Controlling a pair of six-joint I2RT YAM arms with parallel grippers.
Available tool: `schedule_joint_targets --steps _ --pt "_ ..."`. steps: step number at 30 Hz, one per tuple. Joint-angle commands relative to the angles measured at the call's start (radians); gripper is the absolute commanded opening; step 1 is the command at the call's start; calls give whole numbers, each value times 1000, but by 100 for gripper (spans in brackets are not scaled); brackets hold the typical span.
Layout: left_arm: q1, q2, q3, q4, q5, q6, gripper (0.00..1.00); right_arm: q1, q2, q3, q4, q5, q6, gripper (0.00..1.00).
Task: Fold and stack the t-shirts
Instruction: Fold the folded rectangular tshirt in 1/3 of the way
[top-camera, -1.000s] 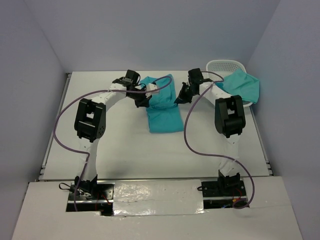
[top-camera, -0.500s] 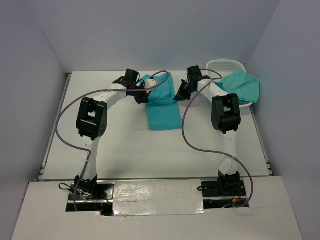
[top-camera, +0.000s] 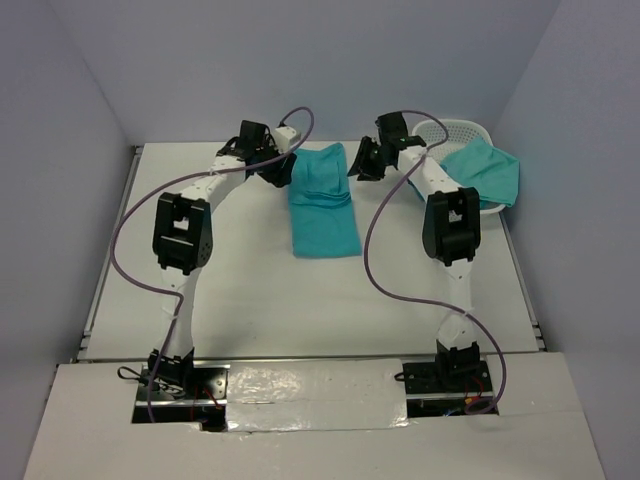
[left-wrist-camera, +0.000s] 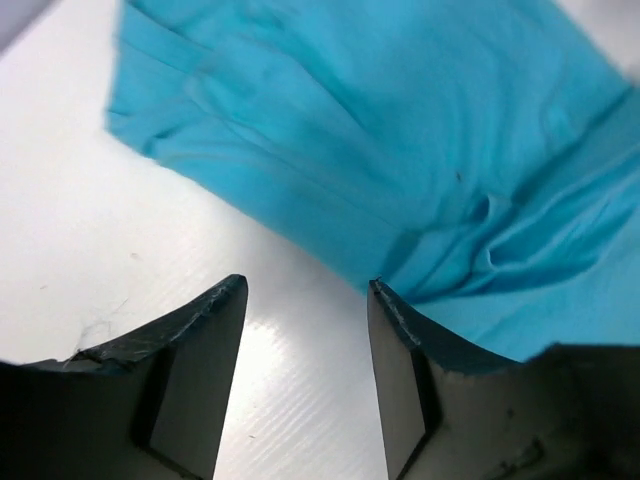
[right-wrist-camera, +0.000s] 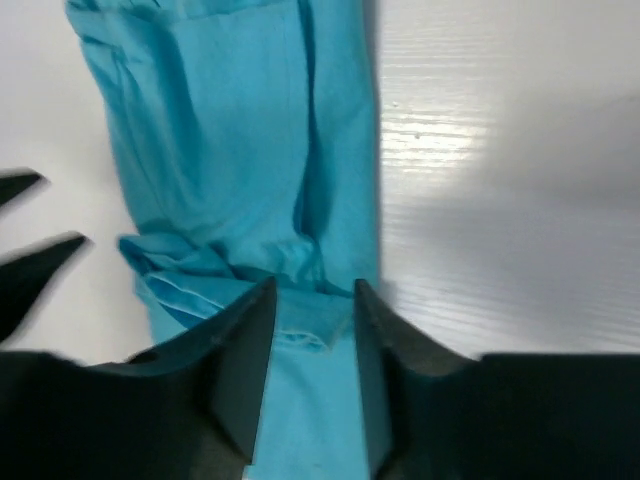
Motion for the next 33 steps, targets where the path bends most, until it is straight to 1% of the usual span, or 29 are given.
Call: schedule_joint_targets --steps 1,2,3,4,5,7,8,12,13,17,21,22,25,28,29,33 --pt "18 -17 66 62 31 -143 64 15 -112 -44 15 63 -161 38" --pt "18 -20 92 49 45 -131 64 26 -138 -120 42 65 -192 27" --pt "18 -23 101 37 39 -125 64 52 -183 -162 59 60 -220 22" --pt "19 -31 106 13 34 -108 61 66 -200 -193 71 41 -252 16" --pt "21 -34 108 -6 48 -94 58 78 -212 -250 97 25 -263 5" --pt "24 -63 80 -30 51 -64 54 118 -234 -290 122 -41 -281 0" --pt "24 -75 39 -33 49 -59 53 133 -229 -298 124 -65 -295 0" --pt "47 -101 -20 -61 37 -54 54 202 -168 -259 108 -90 -295 0" --pt "51 -109 -29 -63 33 -57 53 218 -134 -227 107 -90 -288 0" --pt "80 -137 -93 -52 17 -74 54 226 -73 -169 119 -79 -237 0" --pt "93 -160 -139 -55 20 -79 54 226 -2 -53 66 -58 -237 0" --pt "94 -161 -145 -53 20 -77 54 226 13 -45 49 -61 -242 0" --pt "97 -160 -147 -53 14 -71 54 229 12 -58 64 -50 -237 0" --pt "102 -154 -144 -52 22 -73 54 227 24 -40 33 -36 -242 0" --pt "102 -152 -144 -50 25 -74 54 229 13 -51 27 -42 -254 0" --pt "107 -146 -153 -52 25 -67 54 229 -83 -153 104 -38 -245 0"
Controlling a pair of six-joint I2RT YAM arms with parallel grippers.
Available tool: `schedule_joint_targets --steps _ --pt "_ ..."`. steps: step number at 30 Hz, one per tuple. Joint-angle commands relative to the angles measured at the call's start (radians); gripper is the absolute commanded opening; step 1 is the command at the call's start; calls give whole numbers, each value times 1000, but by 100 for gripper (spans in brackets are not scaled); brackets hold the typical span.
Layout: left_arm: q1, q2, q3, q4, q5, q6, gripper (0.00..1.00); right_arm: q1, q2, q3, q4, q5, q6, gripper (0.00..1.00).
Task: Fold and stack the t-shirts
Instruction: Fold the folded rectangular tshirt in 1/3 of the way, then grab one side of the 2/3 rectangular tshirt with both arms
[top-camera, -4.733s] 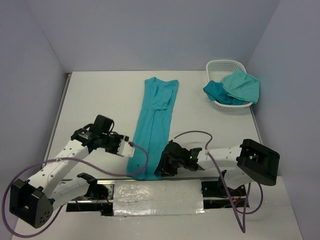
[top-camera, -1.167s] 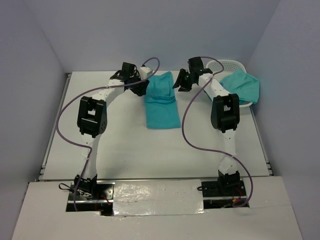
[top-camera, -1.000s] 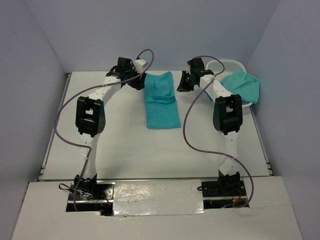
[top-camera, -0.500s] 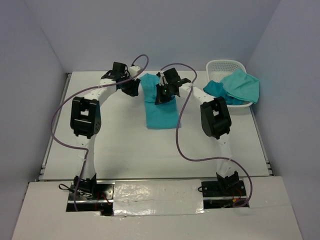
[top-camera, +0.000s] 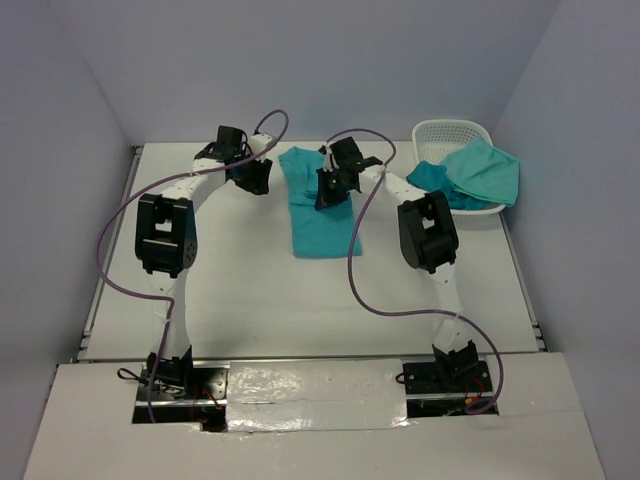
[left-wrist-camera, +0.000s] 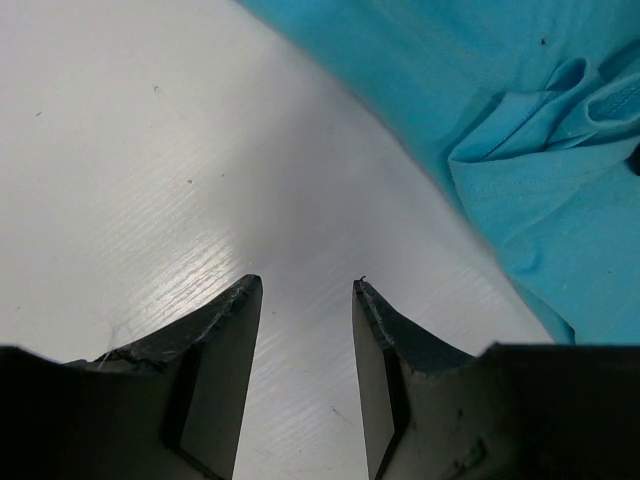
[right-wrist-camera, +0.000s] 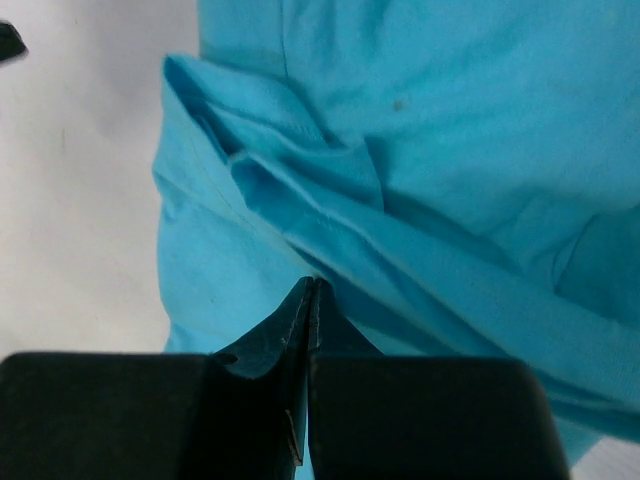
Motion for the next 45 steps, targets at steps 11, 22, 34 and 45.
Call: schedule_joint_targets --steps 11,22,34,45 --pt "8 -48 -9 15 9 -5 54 14 -91 -127 52 44 8 0" --pt "9 -63 -26 3 12 16 54 -12 35 143 11 158 52 0" --pt "9 -95 5 -40 87 106 51 -50 135 447 -1 299 109 0" --pt "-223 -275 -208 -503 322 1108 66 -142 -409 -404 -9 71 118 59"
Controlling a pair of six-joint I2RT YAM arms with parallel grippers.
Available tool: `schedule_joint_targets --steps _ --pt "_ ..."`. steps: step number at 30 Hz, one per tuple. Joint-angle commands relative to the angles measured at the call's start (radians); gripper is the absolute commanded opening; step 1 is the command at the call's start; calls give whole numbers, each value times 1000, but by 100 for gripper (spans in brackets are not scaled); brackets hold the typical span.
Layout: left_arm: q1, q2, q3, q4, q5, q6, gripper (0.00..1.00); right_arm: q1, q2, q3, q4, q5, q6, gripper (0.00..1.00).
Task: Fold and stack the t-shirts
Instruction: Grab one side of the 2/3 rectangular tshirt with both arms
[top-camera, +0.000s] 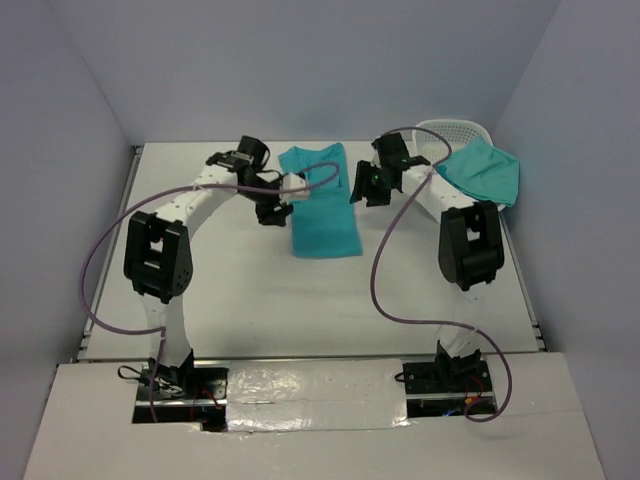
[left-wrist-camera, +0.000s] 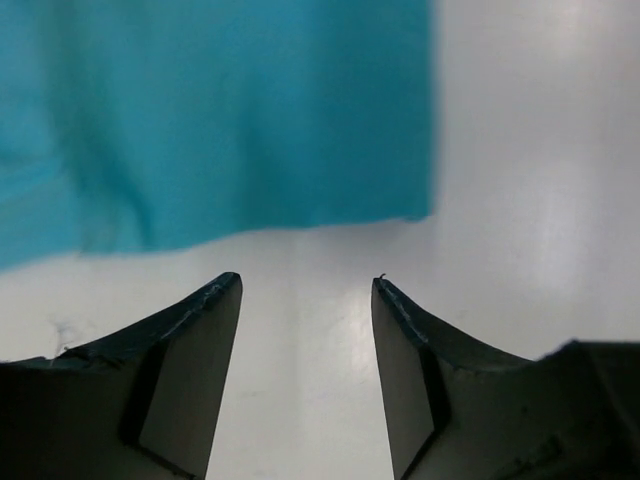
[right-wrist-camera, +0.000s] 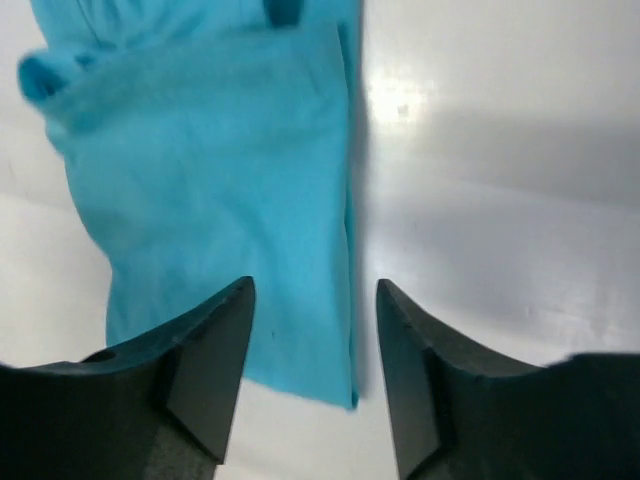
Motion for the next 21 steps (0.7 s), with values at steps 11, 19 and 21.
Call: schedule_joint_targets --steps 11,19,21 --pt "-230 -62 -331 258 -152 205 71 5 -93 -356 181 -218 87 60" --pt "-259 -53 -408 397 -235 133 61 2 -108 -450 190 -223 84 58" --pt "-266 -50 -417 407 -223 130 57 4 -120 -468 175 -209 86 59"
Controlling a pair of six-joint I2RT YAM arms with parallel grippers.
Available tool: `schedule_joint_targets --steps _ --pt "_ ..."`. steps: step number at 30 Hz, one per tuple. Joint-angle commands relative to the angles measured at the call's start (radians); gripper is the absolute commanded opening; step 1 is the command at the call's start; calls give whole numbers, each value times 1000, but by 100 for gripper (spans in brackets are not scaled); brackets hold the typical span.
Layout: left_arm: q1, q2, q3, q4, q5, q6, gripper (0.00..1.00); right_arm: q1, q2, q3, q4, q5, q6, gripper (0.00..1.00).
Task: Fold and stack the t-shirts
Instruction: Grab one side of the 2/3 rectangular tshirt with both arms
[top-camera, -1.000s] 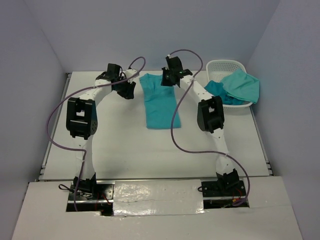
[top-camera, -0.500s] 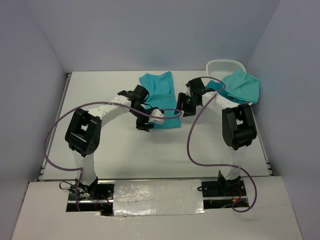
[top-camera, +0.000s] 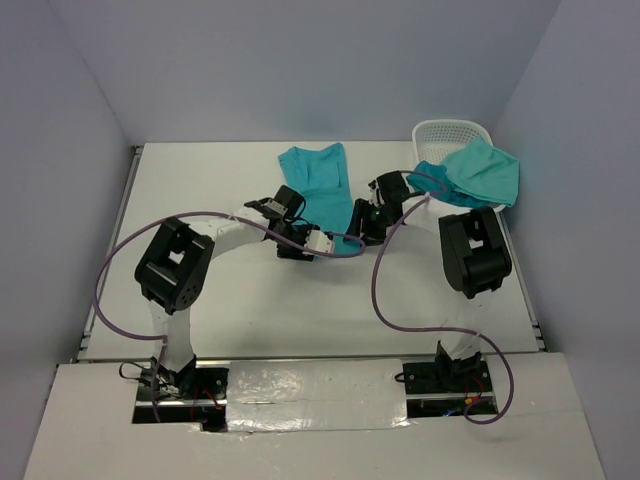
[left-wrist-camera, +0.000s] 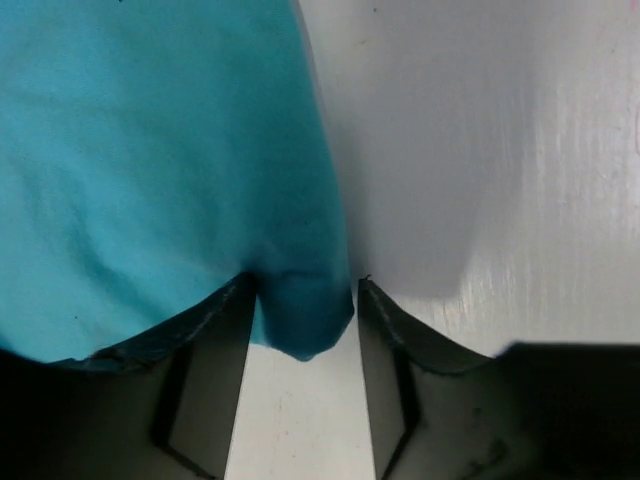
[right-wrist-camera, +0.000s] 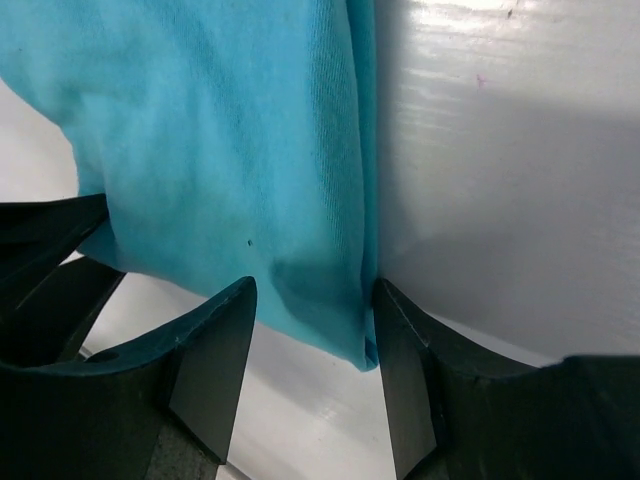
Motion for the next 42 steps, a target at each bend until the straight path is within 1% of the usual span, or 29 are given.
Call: schedule_joint_targets --steps 1,3,4,6,7,10,11,12,14,15,16,17,18,19,20,21,22,23,24,25,26,28,31,32,33,36,38,41,42 --pt "-13 13 -25 70 4 -20 54 4 -36 -70 -14 24 -3 60" --pt "-19 19 -45 102 -19 -35 51 5 -41 -92 -6 18 0 61" --pt "-19 22 -61 119 -27 -46 43 7 -41 -93 -6 17 -2 61" --pt "-19 23 -70 136 -44 -59 35 7 -39 -92 -26 37 -8 61" --pt "-19 23 -72 132 -48 -61 23 5 -39 -95 -31 41 -9 61" --pt "-19 19 -72 112 -59 -70 4 5 -44 -107 -52 37 -20 60" --pt "-19 17 -70 109 -60 -79 3 5 -36 -113 -45 26 -19 57" --pt "-19 16 -65 103 -60 -85 0 5 -28 -119 -35 -3 -19 42" --pt "-19 16 -62 100 -59 -98 0 5 -8 -117 -35 -28 -3 29" --pt "-19 14 -61 98 -57 -110 0 5 -5 -127 -32 -38 1 20" --pt "-19 13 -56 96 -56 -116 0 5 -11 -136 -25 -57 9 19" --pt "-19 11 -55 92 -54 -122 0 5 -19 -147 -22 -55 18 20" --pt "-19 11 -52 87 -53 -133 0 5 -28 -159 -28 -43 17 32" --pt "-19 10 -47 81 -51 -136 0 5 -40 -164 -35 -19 14 42" --pt "-19 10 -45 75 -47 -147 0 7 -44 -167 -46 -9 5 46" --pt "-19 11 -42 70 -45 -151 0 5 -45 -169 -45 -9 0 44" --pt "-19 11 -41 66 -42 -155 0 5 -36 -166 -42 -17 -2 39" --pt "-19 13 -41 57 -42 -161 0 5 -28 -161 -35 -25 -5 28" --pt "-19 11 -38 44 -39 -170 0 5 -21 -150 -34 -37 -3 8" --pt "-17 11 -26 23 -34 -171 0 5 -16 -147 -32 -46 -2 1" --pt "-13 10 -22 -30 -27 -176 0 5 -24 -147 -31 -69 -2 0" --pt "-4 -10 -25 -83 1 -181 0 7 -51 -164 -41 -75 -22 0" --pt "9 -67 -67 -156 19 -193 0 5 -131 -208 -100 -78 -74 0" --pt "9 -101 -88 -176 27 -204 0 13 -181 -243 -117 -86 -87 0" --pt "9 -119 -101 -224 54 -207 0 19 -211 -264 -129 -88 -98 0" --pt "3 -203 -153 -294 90 -236 0 64 -345 -349 -172 -97 -92 0" --pt "-5 -272 -191 -324 102 -250 0 116 -440 -403 -187 -92 -77 0" --pt "-16 -358 -225 -377 131 -286 0 182 -514 -463 -200 -109 -33 0" --pt "-29 -372 -226 -422 139 -302 0 199 -556 -474 -213 -139 -11 0"
